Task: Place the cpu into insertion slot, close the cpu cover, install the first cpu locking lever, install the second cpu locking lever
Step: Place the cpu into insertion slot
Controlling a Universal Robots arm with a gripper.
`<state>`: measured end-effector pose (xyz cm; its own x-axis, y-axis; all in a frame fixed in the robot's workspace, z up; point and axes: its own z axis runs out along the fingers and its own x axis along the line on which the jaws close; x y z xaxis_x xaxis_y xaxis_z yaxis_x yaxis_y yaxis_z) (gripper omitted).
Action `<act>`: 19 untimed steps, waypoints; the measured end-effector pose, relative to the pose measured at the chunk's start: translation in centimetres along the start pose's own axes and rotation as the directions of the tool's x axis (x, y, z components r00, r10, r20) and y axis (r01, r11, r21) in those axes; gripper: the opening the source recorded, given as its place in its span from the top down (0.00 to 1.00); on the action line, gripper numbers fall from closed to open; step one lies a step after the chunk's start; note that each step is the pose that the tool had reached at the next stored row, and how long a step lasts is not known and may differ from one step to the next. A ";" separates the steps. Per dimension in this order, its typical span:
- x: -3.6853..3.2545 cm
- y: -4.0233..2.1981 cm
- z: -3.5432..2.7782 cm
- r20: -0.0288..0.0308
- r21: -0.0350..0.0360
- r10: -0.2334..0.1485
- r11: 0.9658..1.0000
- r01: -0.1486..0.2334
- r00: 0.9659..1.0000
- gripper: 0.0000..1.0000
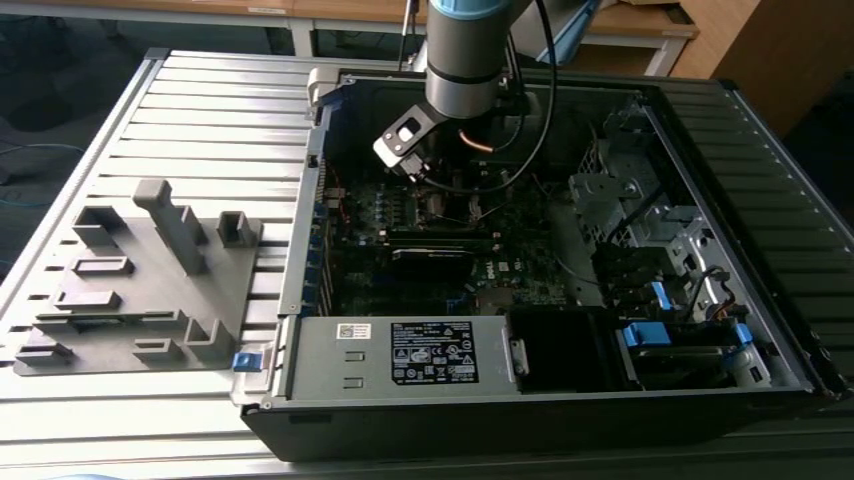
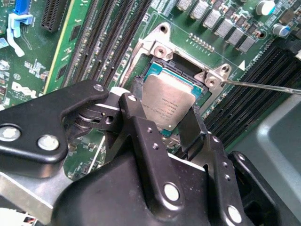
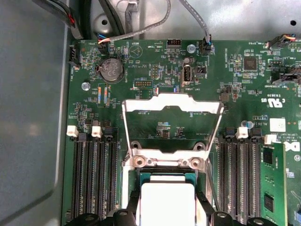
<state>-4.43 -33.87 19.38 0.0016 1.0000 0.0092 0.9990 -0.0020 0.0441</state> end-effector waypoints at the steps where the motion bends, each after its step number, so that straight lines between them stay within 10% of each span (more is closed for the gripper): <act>1: 0.00 0.00 0.01 0.000 0.000 0.000 1.000 0.000 1.000 0.46; 19: 0.04 -0.01 0.04 0.000 0.000 -0.006 1.000 0.006 1.000 0.46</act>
<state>-4.44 -33.83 19.33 -0.0049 0.9999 0.0094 0.9990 0.0045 0.0442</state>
